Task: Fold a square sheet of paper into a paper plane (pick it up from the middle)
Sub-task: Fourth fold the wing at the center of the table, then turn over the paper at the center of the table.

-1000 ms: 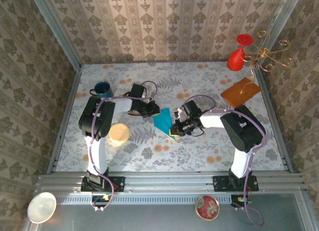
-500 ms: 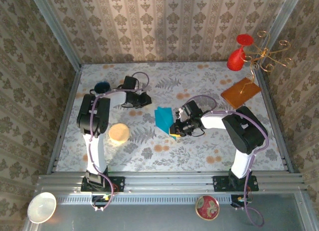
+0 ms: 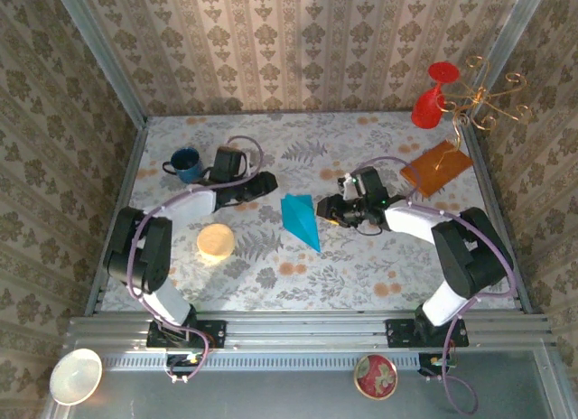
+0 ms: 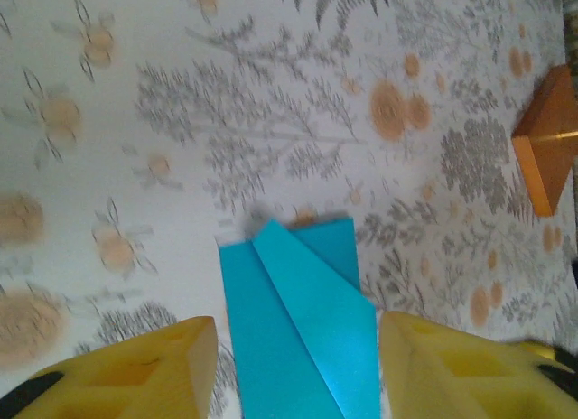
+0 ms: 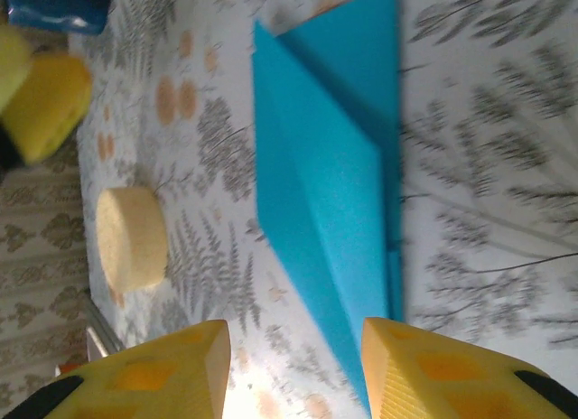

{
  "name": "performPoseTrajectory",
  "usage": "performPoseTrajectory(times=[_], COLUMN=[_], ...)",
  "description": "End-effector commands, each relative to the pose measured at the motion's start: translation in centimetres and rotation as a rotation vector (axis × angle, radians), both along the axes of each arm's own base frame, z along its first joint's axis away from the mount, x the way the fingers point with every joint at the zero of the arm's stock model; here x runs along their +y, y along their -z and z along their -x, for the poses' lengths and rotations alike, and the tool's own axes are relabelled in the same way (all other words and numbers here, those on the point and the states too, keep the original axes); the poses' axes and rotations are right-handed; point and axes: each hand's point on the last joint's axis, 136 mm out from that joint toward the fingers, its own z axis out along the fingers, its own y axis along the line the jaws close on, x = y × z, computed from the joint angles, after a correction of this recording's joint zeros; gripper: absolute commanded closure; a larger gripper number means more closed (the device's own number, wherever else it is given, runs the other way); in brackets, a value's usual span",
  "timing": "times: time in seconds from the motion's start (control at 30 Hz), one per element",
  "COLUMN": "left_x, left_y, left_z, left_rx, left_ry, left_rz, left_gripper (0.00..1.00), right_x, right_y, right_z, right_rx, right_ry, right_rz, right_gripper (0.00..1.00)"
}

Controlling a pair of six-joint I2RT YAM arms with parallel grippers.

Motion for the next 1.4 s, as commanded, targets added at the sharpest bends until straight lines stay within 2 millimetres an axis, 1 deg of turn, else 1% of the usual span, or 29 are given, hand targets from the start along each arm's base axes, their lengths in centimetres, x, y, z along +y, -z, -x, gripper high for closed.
performPoseTrajectory(times=[0.0,0.03,0.17,0.3,0.47,0.57,0.63,0.8,0.93,1.1,1.2,1.37], left_x=[0.5,-0.3,0.0,0.2,0.1,0.4,0.4,-0.1,-0.5,-1.3,-2.2,-4.3], left_y=[-0.1,-0.1,0.6,1.2,1.1,0.9,0.8,0.2,-0.9,-2.9,-4.8,-8.7], left_z=[1.0,2.0,3.7,4.7,5.7,5.9,6.0,6.2,6.3,6.5,6.7,7.4], left_rx=[0.008,0.009,0.016,0.024,0.024,0.009,-0.001,-0.02,-0.045,-0.088,-0.121,-0.196], left_ry=[-0.091,-0.082,-0.12,-0.12,-0.095,-0.097,-0.091,-0.055,-0.036,-0.008,0.027,0.111], left_rz=[0.038,0.052,0.103,0.11,0.109,0.097,0.095,0.105,0.142,0.222,0.312,0.457], left_gripper=[0.46,0.45,0.39,0.34,0.21,0.12,0.08,0.08,0.09,0.11,0.11,0.11], right_x=[0.1,0.3,1.3,2.1,2.7,3.0,3.1,3.4,3.5,3.5,3.5,3.6], right_y=[1.7,2.0,2.9,3.5,4.8,4.9,4.7,3.8,1.6,-2.8,-5.7,-10.8], right_z=[-0.2,-0.4,-1.1,-1.8,-2.3,-2.4,-2.4,-2.3,-2.7,-2.8,-2.6,-2.3], right_rx=[0.016,0.024,0.036,0.044,0.067,0.06,0.052,0.025,-0.037,-0.137,-0.179,-0.244], right_ry=[-0.056,-0.074,-0.128,-0.161,-0.183,-0.195,-0.204,-0.213,-0.203,-0.179,-0.16,-0.128], right_rz=[0.042,0.048,0.037,0.027,0.026,0.02,0.01,-0.025,-0.063,-0.13,-0.195,-0.321], right_gripper=[0.56,0.58,0.61,0.66,0.7,0.73,0.76,0.88,0.93,0.95,0.95,0.95])
